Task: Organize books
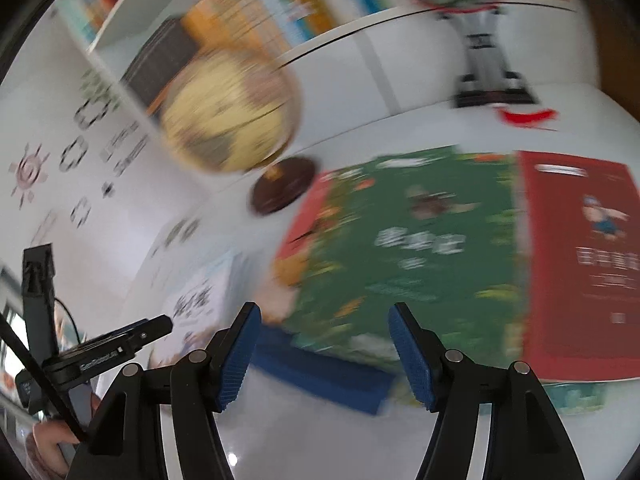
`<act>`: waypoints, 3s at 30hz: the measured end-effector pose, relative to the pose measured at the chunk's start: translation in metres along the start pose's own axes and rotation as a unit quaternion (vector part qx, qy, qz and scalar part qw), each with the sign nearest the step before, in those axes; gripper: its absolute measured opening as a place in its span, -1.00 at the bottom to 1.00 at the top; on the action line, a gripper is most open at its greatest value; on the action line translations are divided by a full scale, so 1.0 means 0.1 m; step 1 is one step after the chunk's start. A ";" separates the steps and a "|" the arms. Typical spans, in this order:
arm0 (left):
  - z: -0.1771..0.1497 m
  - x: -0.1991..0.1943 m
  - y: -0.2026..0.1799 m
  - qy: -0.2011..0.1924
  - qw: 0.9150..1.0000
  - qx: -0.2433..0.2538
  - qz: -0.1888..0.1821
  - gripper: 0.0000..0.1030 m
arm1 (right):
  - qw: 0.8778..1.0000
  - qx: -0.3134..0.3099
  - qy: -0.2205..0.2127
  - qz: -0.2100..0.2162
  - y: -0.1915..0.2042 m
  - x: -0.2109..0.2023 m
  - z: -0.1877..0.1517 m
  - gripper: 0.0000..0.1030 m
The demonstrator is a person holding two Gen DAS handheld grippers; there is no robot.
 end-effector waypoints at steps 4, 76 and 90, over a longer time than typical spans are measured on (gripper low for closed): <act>0.05 0.16 -0.53 0.003 0.999 0.047 -0.027 -0.03 | 0.998 0.049 -0.023 -0.032 -0.47 -0.17 0.06 0.26; -0.89 0.37 -0.88 0.124 0.990 -0.004 -0.073 -0.15 | 0.980 0.099 0.110 0.136 -0.81 -0.20 -0.74 -0.40; -0.86 0.11 -0.99 0.072 0.991 0.035 -0.107 -0.15 | 0.993 -0.062 0.084 0.048 -0.55 -0.42 -0.65 -0.68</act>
Point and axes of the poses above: each gripper's, at about its wrist camera, not at the fingertips, and x roughly the way its jaws point, y to its left, z to its top, the point moved 6 cm from there along x, roughly the way its jaws point, and after that the axes turned 9 degrees about -x, right-handed, at the moved point
